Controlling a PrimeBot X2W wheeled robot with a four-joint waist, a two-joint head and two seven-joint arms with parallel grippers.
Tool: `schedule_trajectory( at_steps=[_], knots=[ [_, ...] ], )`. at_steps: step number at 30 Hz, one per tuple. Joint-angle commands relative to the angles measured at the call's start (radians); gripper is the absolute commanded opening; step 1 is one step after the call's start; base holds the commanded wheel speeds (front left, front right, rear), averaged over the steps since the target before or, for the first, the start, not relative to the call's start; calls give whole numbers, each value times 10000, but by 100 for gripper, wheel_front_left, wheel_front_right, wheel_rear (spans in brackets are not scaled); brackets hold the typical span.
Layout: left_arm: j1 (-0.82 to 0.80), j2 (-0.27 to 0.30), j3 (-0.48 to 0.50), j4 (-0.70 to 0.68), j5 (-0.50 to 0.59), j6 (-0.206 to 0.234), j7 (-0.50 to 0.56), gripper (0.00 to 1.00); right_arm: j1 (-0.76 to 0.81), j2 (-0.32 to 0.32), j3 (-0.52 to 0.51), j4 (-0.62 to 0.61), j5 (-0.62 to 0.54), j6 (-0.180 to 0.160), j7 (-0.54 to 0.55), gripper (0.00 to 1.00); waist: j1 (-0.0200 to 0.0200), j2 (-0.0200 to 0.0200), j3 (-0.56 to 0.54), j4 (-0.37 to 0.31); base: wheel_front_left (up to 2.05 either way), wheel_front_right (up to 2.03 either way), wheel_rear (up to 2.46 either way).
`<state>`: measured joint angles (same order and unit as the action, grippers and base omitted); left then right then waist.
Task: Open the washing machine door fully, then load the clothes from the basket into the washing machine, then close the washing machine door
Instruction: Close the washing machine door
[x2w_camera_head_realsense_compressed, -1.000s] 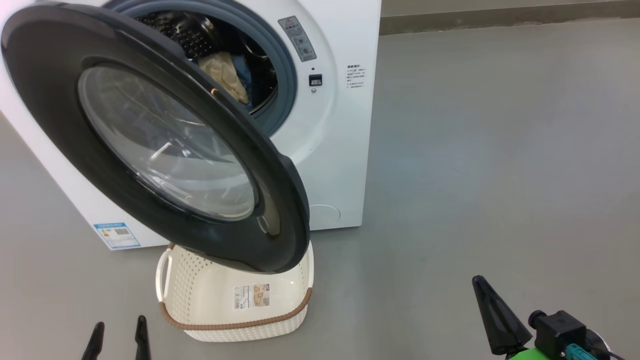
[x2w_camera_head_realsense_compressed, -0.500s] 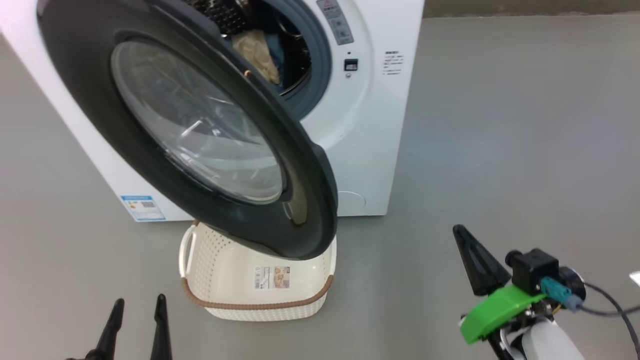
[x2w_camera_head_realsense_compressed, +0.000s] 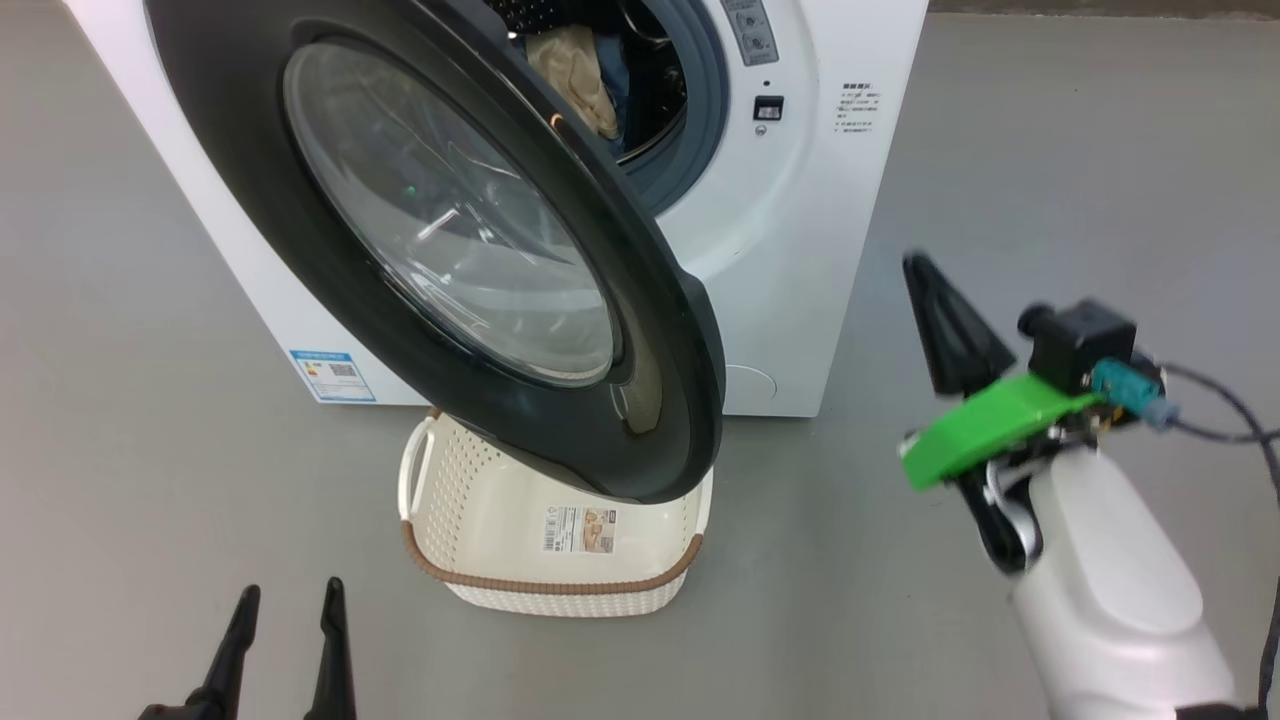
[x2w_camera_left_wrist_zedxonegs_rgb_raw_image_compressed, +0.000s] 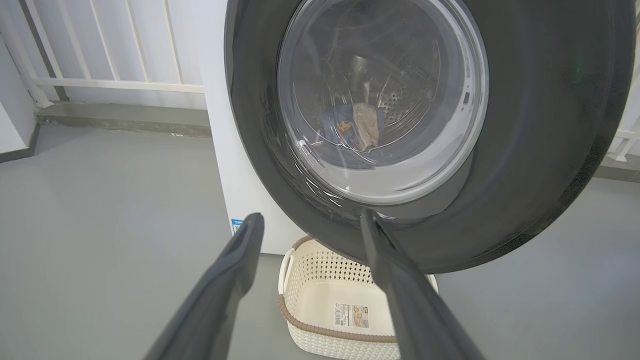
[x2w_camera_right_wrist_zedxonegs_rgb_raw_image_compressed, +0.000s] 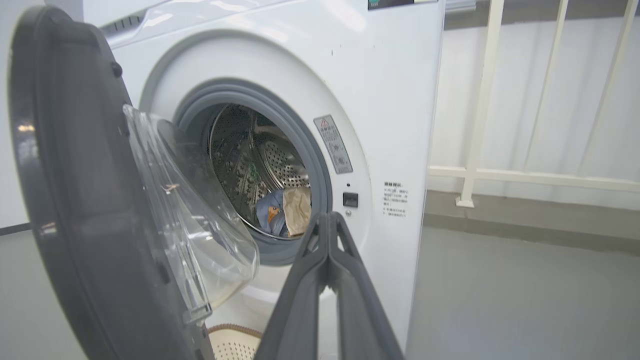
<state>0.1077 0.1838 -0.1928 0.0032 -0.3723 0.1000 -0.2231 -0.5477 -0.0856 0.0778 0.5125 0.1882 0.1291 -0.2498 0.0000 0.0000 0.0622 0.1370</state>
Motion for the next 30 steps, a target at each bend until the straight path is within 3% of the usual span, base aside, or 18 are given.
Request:
schedule_trajectory(
  at_steps=[1,5,12,17,22,30],
  knots=[
    [-474,85,318,-160,56,-9,-144,100,-521,151,259,-420,67,16,-114,0,0,0,-9,5,0,0,0],
    [-512,86,294,-138,69,-12,-178,100,-1123,236,696,-1351,252,16,-117,0,0,0,-47,-1,0,0,0],
    [-522,144,263,-140,86,-14,-209,100,-1458,312,2330,-3223,680,16,-86,0,0,0,-115,-8,0,0,0],
    [-509,169,231,-126,116,25,-220,100,-1129,329,3617,-3914,923,16,632,0,0,0,-161,32,0,0,0],
    [-545,172,171,-95,125,27,-233,100,-598,334,4536,-3911,1209,16,1245,0,0,0,-154,133,0,0,0],
    [-611,194,117,-72,139,62,-247,100,-274,336,5102,-2973,1505,16,1502,0,0,0,-39,173,0,0,0]
  ],
)
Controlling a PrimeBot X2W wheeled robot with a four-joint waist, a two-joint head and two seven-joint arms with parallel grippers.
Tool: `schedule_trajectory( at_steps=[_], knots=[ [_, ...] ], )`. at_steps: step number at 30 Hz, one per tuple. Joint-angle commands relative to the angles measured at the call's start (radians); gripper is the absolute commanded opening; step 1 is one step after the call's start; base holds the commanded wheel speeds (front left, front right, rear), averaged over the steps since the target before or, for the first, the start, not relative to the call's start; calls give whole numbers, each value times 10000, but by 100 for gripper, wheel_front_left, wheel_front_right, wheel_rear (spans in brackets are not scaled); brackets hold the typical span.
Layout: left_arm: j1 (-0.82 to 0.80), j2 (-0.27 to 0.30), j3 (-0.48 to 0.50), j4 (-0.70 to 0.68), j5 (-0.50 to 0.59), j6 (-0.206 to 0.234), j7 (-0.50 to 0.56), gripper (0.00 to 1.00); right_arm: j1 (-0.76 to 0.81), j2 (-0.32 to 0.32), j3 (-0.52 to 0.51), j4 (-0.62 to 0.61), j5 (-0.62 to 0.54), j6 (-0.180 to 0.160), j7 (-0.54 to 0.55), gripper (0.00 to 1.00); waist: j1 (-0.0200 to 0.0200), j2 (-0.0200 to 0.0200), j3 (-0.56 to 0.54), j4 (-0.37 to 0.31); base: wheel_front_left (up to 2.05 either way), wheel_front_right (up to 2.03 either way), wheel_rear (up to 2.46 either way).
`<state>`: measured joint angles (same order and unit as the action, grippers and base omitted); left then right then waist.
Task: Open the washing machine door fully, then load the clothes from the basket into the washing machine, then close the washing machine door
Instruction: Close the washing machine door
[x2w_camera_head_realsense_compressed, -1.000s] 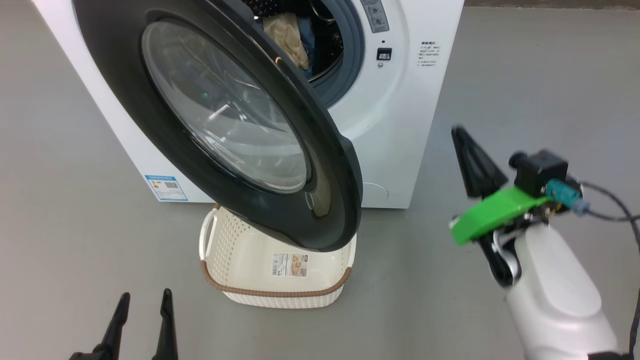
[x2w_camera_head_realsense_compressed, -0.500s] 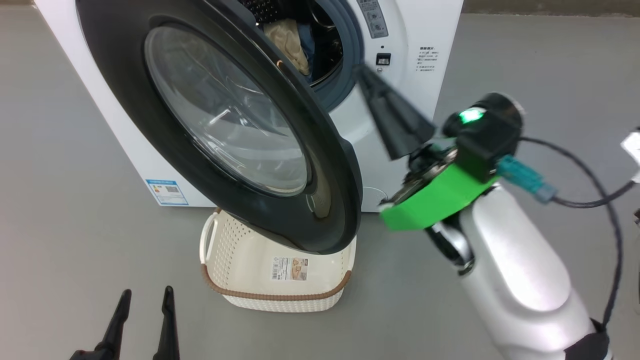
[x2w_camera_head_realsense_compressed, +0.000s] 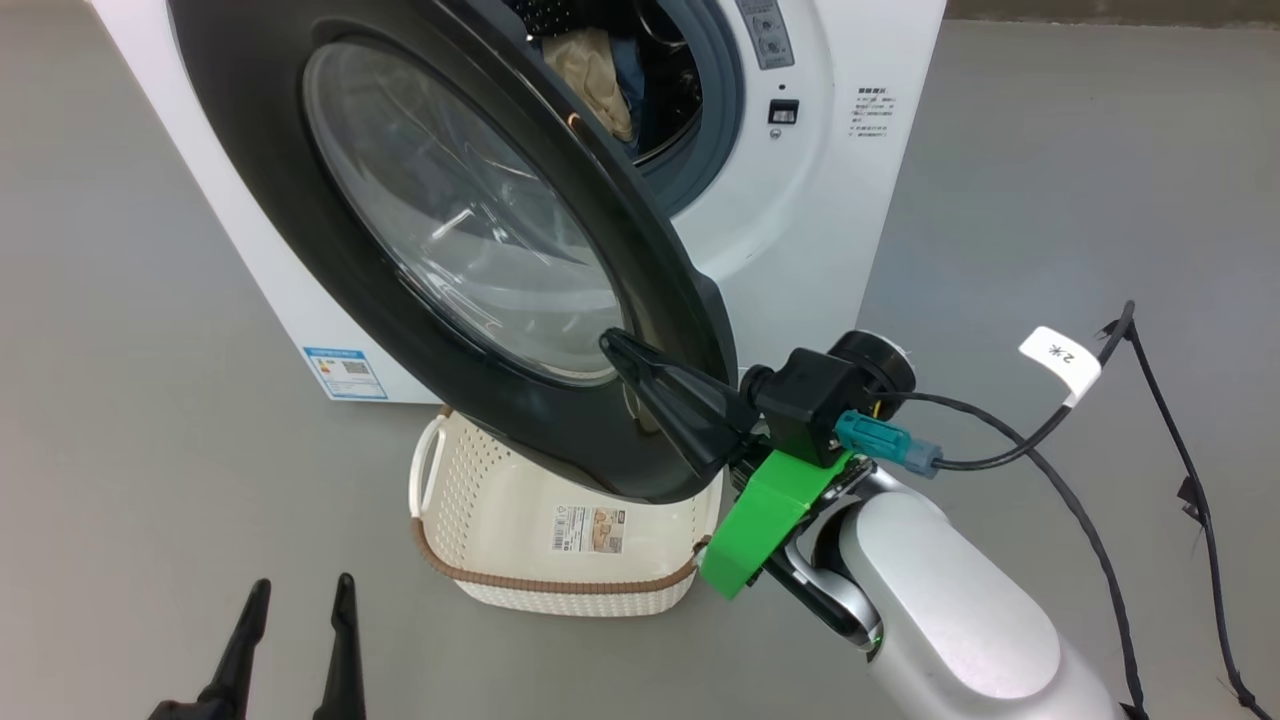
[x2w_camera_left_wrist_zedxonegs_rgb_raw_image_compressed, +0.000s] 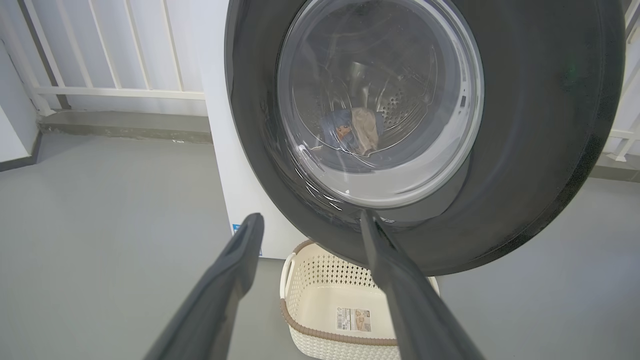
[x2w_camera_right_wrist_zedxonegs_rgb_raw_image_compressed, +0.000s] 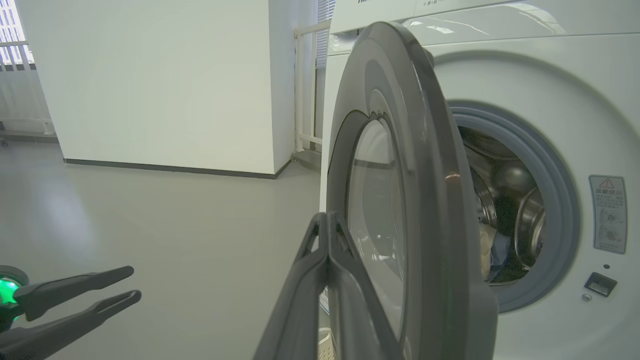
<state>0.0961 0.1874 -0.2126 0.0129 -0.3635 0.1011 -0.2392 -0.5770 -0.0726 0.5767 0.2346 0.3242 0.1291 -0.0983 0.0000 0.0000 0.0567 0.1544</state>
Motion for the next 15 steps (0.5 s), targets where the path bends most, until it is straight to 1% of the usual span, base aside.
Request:
schedule_trajectory(
  at_steps=[1,9,15],
  knots=[
    [-506,155,306,-172,46,50,-88,100,-2,206,95,-48,182,16,-34,0,0,0,33,0,0,0,0],
    [-585,143,248,-165,72,80,-116,100,-391,204,-144,1017,281,16,-247,0,0,0,115,-38,0,0,0],
    [-655,138,213,-161,100,97,-132,100,-616,203,-266,1492,334,16,-347,0,0,0,176,-24,0,0,0]
  ],
)
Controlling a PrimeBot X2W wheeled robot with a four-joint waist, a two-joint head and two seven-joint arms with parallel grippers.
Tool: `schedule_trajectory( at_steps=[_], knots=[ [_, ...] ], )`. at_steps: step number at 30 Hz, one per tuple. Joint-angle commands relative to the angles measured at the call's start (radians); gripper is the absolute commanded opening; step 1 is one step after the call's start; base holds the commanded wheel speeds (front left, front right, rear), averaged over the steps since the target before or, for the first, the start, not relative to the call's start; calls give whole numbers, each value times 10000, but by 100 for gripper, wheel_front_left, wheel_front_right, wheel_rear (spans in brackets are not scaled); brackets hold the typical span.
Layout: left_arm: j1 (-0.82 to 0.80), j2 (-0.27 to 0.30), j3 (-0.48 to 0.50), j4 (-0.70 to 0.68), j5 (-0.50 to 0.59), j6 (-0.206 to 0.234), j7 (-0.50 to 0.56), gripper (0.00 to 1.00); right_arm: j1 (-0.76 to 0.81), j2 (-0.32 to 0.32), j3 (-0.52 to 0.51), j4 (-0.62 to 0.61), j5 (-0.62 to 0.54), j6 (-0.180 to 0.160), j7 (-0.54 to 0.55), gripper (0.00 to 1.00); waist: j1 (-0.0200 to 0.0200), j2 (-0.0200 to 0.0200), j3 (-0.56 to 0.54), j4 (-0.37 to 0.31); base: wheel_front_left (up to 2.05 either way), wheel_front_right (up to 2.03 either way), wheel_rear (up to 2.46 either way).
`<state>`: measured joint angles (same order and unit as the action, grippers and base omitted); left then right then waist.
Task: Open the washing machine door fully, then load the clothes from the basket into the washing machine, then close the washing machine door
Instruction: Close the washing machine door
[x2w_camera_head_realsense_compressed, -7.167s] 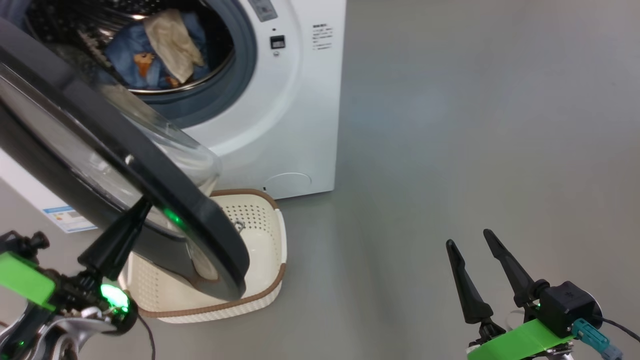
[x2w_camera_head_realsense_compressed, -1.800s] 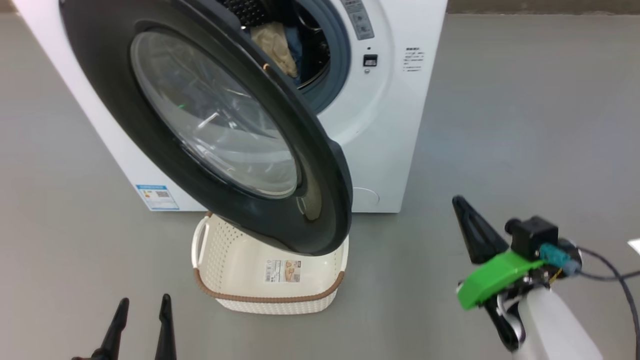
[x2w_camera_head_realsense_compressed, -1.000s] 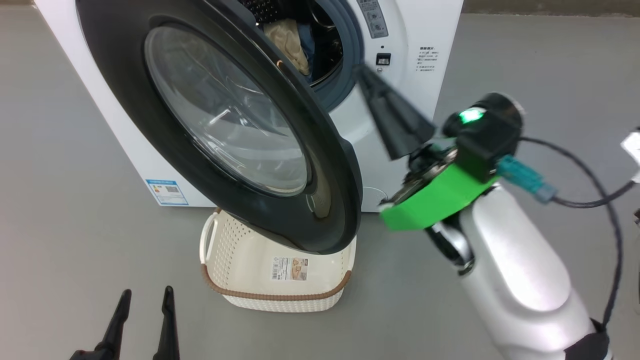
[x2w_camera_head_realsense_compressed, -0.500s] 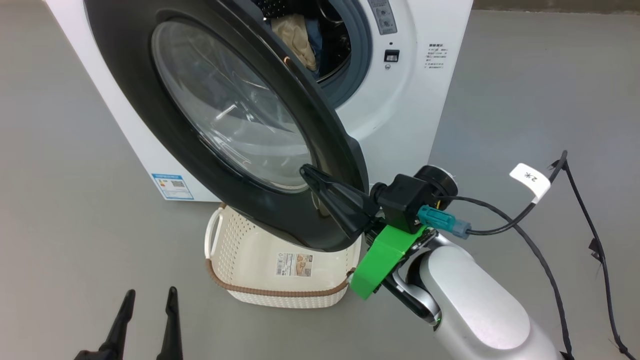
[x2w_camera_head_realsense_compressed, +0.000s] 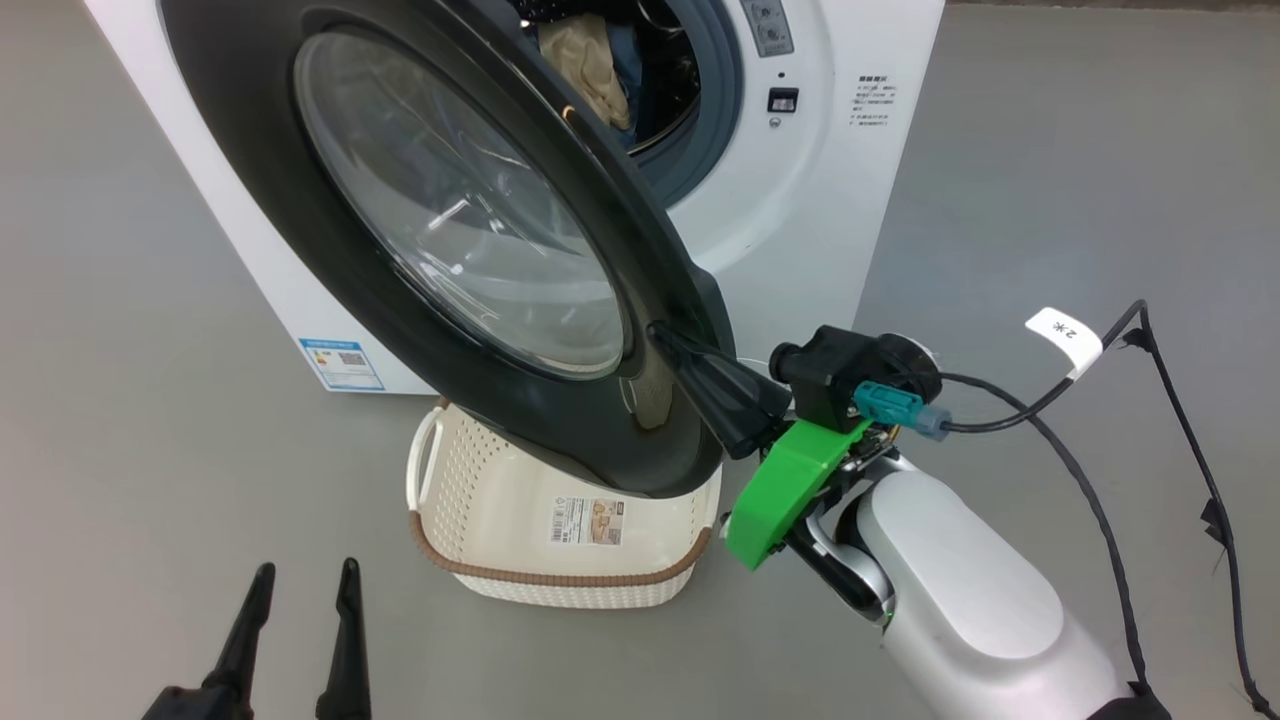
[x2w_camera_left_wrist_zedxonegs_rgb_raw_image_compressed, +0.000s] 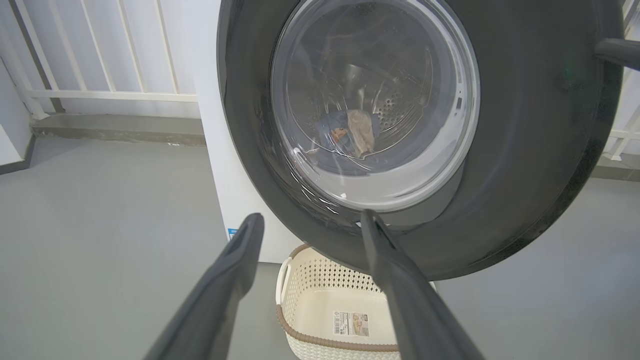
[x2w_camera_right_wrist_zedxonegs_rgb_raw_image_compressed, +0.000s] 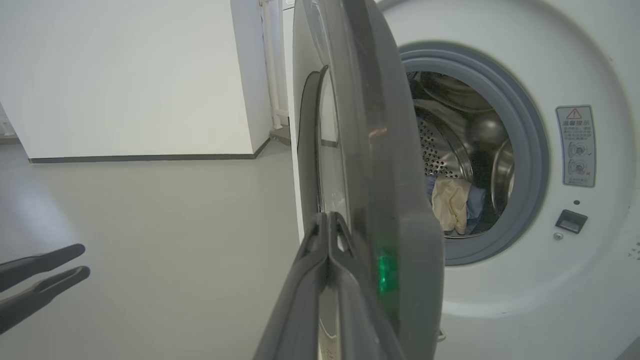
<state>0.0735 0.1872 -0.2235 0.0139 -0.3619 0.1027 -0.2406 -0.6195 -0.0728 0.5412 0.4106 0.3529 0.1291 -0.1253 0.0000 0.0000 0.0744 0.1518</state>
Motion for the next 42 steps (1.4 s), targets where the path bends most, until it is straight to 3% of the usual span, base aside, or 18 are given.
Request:
schedule_trajectory(
  at_steps=[1,13,25,42],
  knots=[
    [-440,140,317,-171,92,85,-123,100,-229,205,75,-183,61,16,-91,0,0,0,10,3,0,0,0],
    [-641,64,248,-252,208,136,-168,100,-904,50,-294,646,164,16,-258,0,0,0,404,112,0,0,0],
    [-1103,-255,181,-451,478,120,-206,100,-2521,-352,-969,1621,88,16,-264,0,0,0,1407,275,0,0,0],
    [-2277,-1134,122,-458,1034,-457,-211,100,-5932,-1316,-778,3982,767,16,-1039,0,0,0,3173,1118,0,0,0]
  ],
)
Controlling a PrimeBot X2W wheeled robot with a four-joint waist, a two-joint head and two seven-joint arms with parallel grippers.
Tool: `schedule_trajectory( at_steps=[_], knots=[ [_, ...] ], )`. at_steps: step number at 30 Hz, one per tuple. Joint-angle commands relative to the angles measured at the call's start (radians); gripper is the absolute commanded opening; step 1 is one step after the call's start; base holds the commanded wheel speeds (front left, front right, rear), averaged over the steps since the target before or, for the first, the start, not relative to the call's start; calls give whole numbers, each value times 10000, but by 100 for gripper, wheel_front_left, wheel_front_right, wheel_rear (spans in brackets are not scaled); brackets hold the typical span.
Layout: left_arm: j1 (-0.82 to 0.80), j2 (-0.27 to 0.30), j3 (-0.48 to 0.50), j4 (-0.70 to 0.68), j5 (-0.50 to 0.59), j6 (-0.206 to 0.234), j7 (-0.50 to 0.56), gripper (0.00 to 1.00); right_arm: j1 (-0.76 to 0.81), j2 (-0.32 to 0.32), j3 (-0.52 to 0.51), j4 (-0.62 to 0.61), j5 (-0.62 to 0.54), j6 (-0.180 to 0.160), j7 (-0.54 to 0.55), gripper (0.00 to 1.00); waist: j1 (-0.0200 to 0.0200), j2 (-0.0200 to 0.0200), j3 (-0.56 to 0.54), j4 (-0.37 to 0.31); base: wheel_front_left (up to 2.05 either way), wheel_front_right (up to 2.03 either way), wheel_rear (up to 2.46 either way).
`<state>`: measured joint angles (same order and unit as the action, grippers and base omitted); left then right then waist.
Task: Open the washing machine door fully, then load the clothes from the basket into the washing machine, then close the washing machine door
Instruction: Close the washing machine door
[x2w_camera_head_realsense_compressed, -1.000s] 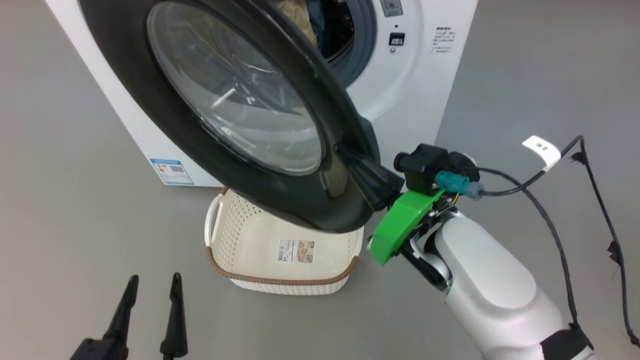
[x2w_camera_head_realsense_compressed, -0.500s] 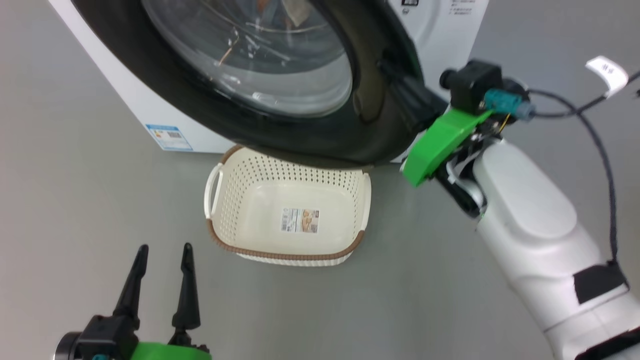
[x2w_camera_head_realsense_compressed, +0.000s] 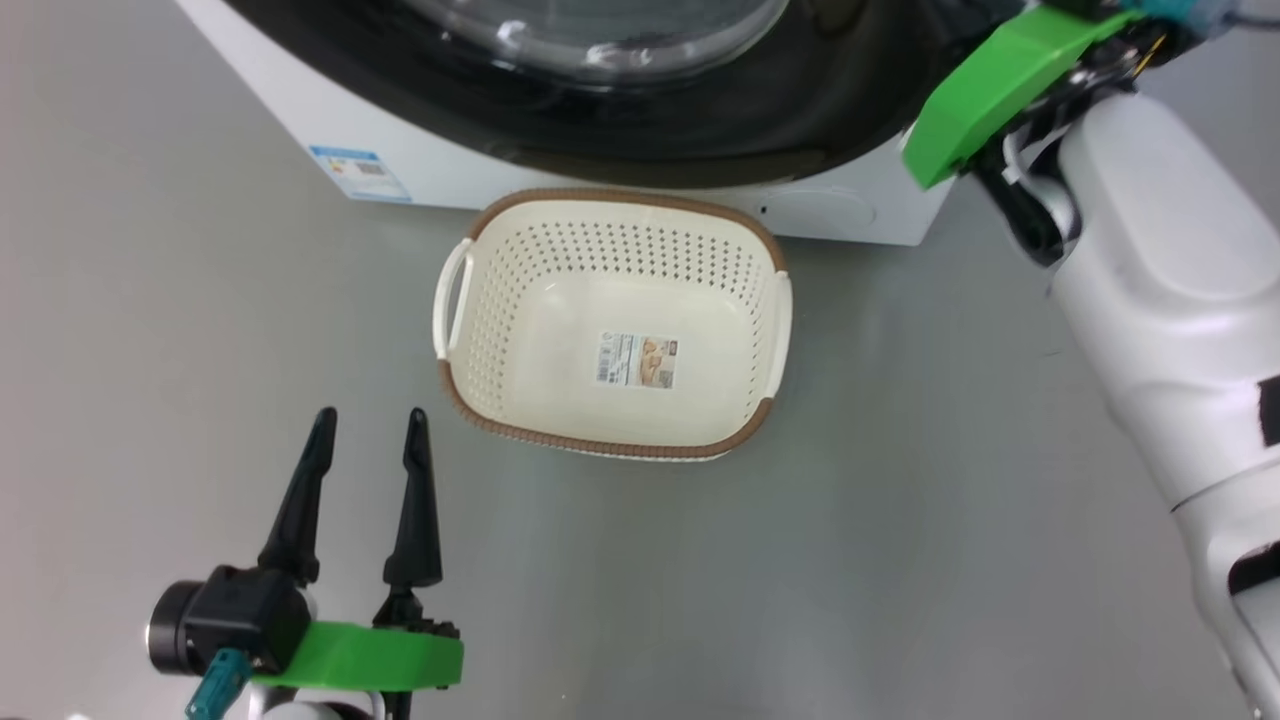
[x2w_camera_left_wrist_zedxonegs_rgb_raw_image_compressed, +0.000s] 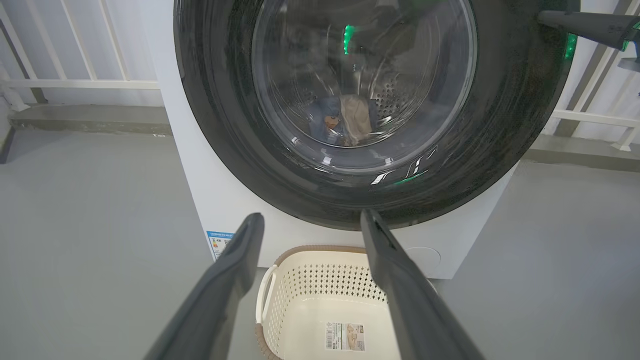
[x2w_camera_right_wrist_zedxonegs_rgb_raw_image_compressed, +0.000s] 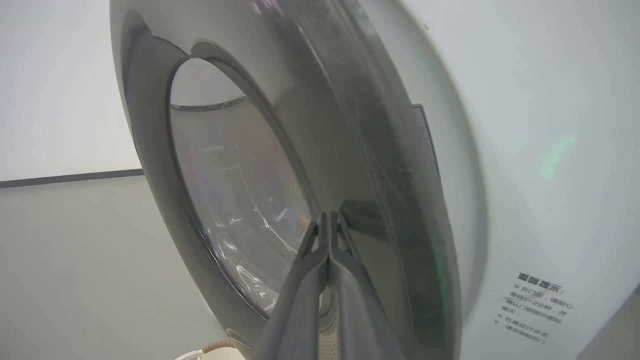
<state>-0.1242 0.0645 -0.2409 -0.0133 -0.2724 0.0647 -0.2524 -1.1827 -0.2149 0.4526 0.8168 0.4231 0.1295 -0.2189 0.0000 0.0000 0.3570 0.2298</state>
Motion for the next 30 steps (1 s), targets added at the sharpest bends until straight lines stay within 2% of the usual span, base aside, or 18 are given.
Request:
schedule_trajectory(
  at_steps=[1,17,30],
  knots=[
    [-300,94,297,-186,138,-78,-92,100,-300,105,108,-79,65,12,-103,0,0,0,347,339,0,0,0],
    [-735,-127,368,76,339,-348,-93,100,-1744,-171,229,1535,575,12,-416,0,0,0,593,596,0,0,0],
    [-729,-141,393,185,329,-295,-93,100,-1140,-182,830,1115,819,12,-427,0,0,0,393,459,0,0,0]
  ],
)
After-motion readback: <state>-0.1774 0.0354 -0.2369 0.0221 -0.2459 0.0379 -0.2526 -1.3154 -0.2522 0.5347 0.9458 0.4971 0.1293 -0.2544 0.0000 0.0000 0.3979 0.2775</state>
